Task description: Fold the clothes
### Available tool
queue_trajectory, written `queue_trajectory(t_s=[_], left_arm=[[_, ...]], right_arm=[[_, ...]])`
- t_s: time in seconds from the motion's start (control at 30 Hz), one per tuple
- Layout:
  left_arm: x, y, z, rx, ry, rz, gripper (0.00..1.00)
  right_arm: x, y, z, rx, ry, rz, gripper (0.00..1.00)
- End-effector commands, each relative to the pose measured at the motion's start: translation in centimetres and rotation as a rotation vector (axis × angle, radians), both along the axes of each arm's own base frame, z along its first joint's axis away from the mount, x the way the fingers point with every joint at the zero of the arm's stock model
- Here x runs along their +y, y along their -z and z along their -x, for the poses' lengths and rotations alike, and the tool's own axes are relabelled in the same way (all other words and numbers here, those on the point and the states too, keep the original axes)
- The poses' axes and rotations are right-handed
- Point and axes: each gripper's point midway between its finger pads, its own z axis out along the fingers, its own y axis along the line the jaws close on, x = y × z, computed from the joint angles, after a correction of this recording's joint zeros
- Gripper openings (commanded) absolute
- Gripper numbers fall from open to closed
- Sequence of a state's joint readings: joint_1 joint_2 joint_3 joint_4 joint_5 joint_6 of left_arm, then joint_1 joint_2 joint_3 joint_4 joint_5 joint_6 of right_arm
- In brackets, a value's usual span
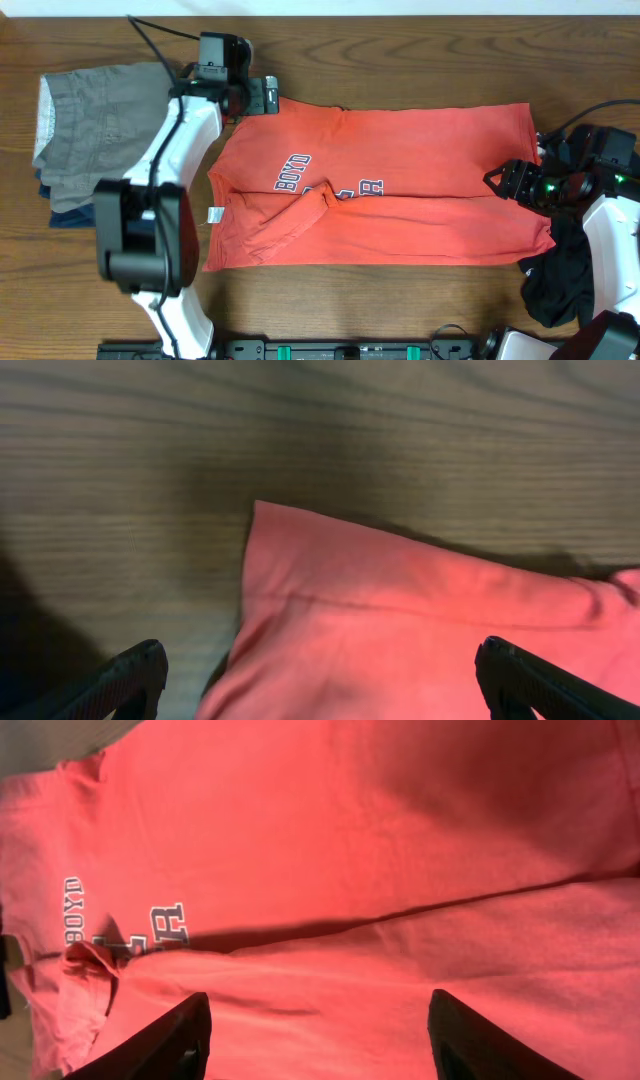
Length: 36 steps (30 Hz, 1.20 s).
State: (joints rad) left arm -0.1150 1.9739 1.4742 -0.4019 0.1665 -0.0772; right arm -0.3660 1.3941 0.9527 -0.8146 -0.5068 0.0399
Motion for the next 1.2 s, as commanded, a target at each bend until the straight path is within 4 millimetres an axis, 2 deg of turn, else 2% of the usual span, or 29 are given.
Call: queue_trajectory(t_s=[0.0,0.23,0.3,0.43,0.57,0.67,0.7,0.9,1.07,1.17], left_arm=[[-0.1,1.5,-2.1,0.014,0.024,0.033,1.00],[0.5,4.0,-6.2,0.019,0.011,0.064,1.00],[0.3,5.1,-6.6,0.032,0.017,0.076,1.00],[-0.1,7.1,-6.0,0.082,0.012,0.095,0.97],[-0.6,8.0,-4.8,0.139,0.015,0.098,0.81],[-0.7,8.3,-4.2,0.168,0.018,0.095,0.78],[-0.7,8.3,-4.1,0.170,0.018,0.095,0.74],[-0.7,8.5,-3.6,0.195,0.016,0.093,0.29],[-0.7,7.8,-3.9,0.183,-0.023,0.117,0.15],[-0.7,6.3,-4.1,0.160,-0.027,0.122,0.13]], right_arm=[[0.3,0.1,0.0,-0.001,-0.026,0.015,0.67],[-0.1,0.4,0.3,0.017,-0.017,0.038,0.64],[-0.2,0.5,0.4,0.025,-0.013,0.049,0.64],[-0.5,0.6,0.3,0.024,-0.008,0.064,0.62],[-1.0,0.6,0.0,0.016,0.003,0.087,0.59],[-1.1,0.5,-0.1,0.012,0.008,0.091,0.56],[-1.1,0.5,-0.2,0.013,0.013,0.088,0.55],[-1.1,0.5,-0.1,0.015,0.017,0.086,0.53],[-1.6,0.7,-0.2,0.021,0.037,0.110,0.40],[-2.1,1.3,0.1,0.059,0.064,0.129,0.30]])
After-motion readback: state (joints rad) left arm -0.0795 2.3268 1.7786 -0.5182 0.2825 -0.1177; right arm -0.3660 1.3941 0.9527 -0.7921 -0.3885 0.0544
